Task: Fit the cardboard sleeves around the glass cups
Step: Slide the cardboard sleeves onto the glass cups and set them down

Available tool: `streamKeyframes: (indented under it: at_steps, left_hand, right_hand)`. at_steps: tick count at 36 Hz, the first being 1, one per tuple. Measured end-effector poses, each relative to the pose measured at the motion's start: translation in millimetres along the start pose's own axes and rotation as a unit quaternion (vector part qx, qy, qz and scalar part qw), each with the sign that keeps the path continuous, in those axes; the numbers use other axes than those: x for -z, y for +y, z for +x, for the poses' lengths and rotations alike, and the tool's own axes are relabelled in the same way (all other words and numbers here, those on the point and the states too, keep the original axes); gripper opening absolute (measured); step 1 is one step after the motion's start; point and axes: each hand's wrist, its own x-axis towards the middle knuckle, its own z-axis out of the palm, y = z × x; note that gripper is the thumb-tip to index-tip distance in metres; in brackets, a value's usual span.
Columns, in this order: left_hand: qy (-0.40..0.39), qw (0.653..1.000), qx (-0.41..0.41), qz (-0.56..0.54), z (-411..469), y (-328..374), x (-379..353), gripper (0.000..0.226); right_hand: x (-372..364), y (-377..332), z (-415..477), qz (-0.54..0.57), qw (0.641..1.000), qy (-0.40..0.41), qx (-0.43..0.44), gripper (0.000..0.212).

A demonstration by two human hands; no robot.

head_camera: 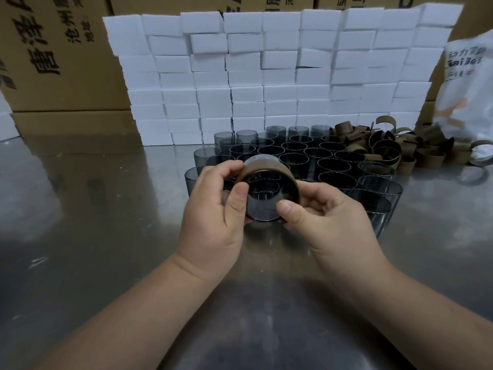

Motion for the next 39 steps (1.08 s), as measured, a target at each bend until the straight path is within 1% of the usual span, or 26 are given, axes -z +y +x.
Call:
streamKeyframes:
  at_steps: [3, 6, 7, 8, 10, 11, 12, 14, 15, 19, 21, 23, 25, 26, 27, 29, 30, 31, 35, 37, 39]
  left_hand:
    - [0.02, 1.0, 0.01, 0.006, -1, 0, 0, 0.021]
    - [0.035, 0.999, 0.002, 0.005, -2, 1, 0, 0.021]
    - [0.035, 0.999, -0.009, 0.009, -2, 2, 0, 0.02]
    - [0.034, 0.999, -0.015, 0.011, -3, 2, -1, 0.02]
    - [0.031, 0.999, -0.016, 0.001, -3, 2, -1, 0.022]
    - [0.029, 0.999, -0.017, -0.006, -3, 2, 0, 0.023]
    - [0.025, 0.999, -0.027, -0.006, -3, 2, 1, 0.026]
    - [0.016, 0.999, -0.05, -0.002, -3, 2, 1, 0.036]
    - [0.012, 0.999, -0.043, -0.012, -3, 3, 1, 0.039]
    - [-0.009, 0.992, 0.078, -0.094, -3, 7, 0, 0.045]
    - [-0.041, 0.976, 0.148, -0.157, -3, 10, -1, 0.06]
    - [-0.083, 0.948, 0.214, -0.221, -2, 12, -3, 0.07]
    - [-0.123, 0.914, 0.264, -0.282, -1, 16, -4, 0.064]
    - [-0.139, 0.896, 0.282, -0.313, -1, 18, -3, 0.06]
    - [-0.154, 0.881, 0.295, -0.336, 0, 19, -3, 0.058]
    - [-0.184, 0.862, 0.308, -0.359, 1, 20, -1, 0.054]
    - [-0.197, 0.855, 0.311, -0.365, 1, 21, 0, 0.051]
    - [-0.205, 0.85, 0.315, -0.37, 1, 21, 0, 0.046]
    - [-0.213, 0.835, 0.334, -0.383, 1, 21, 0, 0.04]
    - [-0.227, 0.828, 0.335, -0.389, 2, 20, 0, 0.042]
    - [-0.232, 0.813, 0.349, -0.404, 2, 19, 1, 0.042]
  right_hand:
    - [1, 0, -1, -0.022, 1.0, -0.011, -0.012, 0.06]
    - [1, 0, -1, -0.01, 0.998, -0.037, -0.043, 0.09]
    - [1, -1, -1, -0.013, 0.997, -0.05, -0.051, 0.091]
    - [1, -1, -2, -0.011, 0.996, -0.067, -0.054, 0.08]
    - [0, -2, -3, 0.008, 0.994, -0.098, -0.042, 0.041]
    - [0, -2, -3, 0.017, 0.994, -0.1, -0.036, 0.032]
    - [0, -1, -4, 0.027, 0.994, -0.1, -0.032, 0.029]
    - [0, -1, -4, 0.044, 0.994, -0.092, -0.032, 0.032]
    - [0, 0, -3, 0.052, 0.994, -0.084, -0.036, 0.035]
    - [1, 3, -1, 0.072, 0.995, -0.047, -0.059, 0.042]
    - [2, 3, 0, 0.064, 0.995, -0.042, -0.071, 0.051]
    - [2, 3, 0, 0.059, 0.994, -0.043, -0.084, 0.054]
    - [3, 3, 1, 0.081, 0.991, -0.037, -0.101, 0.045]
    - [3, 2, 1, 0.096, 0.988, -0.034, -0.113, 0.045]
    - [3, 1, 1, 0.109, 0.986, -0.037, -0.124, 0.053]
    - [4, -1, 1, 0.128, 0.98, -0.054, -0.144, 0.081]
    - [4, -2, 1, 0.137, 0.977, -0.065, -0.151, 0.089]
    - [3, -4, 1, 0.147, 0.974, -0.077, -0.154, 0.091]
    - [2, -4, 0, 0.179, 0.964, -0.098, -0.173, 0.091]
    - [2, -4, 0, 0.187, 0.959, -0.109, -0.182, 0.085]
    - [2, -5, 0, 0.179, 0.957, -0.121, -0.193, 0.077]
